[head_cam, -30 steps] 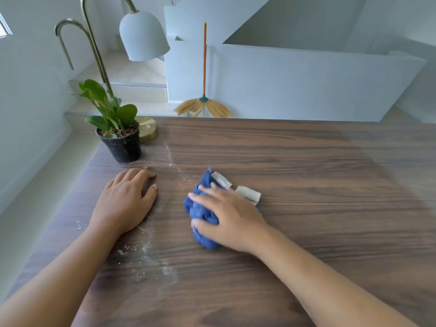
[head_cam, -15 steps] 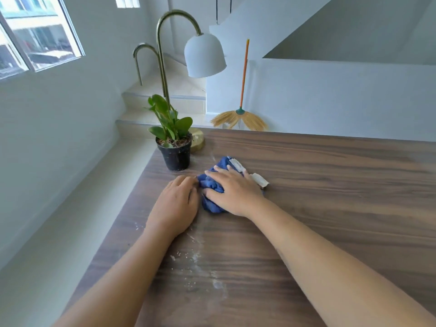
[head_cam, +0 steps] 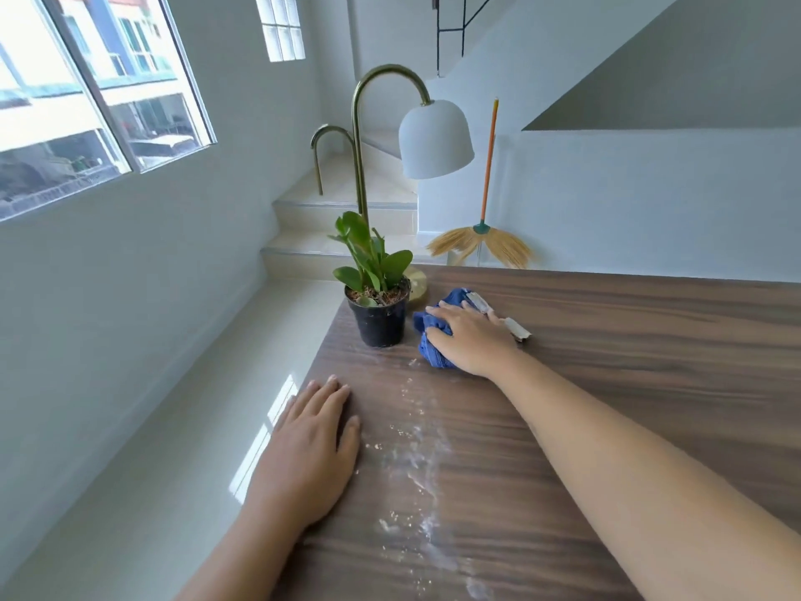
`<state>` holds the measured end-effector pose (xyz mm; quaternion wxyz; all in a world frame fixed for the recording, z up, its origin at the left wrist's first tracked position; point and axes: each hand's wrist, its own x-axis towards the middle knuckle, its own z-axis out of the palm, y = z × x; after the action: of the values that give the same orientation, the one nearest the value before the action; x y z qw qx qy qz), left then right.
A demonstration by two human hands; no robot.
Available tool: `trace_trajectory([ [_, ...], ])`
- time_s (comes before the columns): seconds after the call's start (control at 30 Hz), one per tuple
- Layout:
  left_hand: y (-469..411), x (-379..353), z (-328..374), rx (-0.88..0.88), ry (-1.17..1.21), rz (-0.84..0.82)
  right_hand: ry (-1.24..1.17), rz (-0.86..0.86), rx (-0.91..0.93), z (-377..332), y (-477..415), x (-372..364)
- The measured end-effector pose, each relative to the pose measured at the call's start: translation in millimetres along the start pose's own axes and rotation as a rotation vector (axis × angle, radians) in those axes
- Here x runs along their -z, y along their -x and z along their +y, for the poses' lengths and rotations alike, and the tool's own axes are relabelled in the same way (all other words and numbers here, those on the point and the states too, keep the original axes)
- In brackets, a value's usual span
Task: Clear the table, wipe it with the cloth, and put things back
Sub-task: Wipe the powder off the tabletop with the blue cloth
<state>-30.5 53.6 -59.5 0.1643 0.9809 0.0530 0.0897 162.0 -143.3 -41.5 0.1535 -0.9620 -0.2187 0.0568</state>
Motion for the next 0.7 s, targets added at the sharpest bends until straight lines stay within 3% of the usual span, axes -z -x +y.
trace_trajectory([
  [0.17,1,-6,-3,-0.002,0.004,0.028,-0.119,-0.079,0.209,15,35,9],
  [0.47,2,-3,2,-0.013,-0.021,0.035,-0.049,0.008,0.063,-5,-12,2],
  [0.7,3,0,3,-0.027,-0.034,0.045,-0.132,-0.023,0.187,0,38,7],
])
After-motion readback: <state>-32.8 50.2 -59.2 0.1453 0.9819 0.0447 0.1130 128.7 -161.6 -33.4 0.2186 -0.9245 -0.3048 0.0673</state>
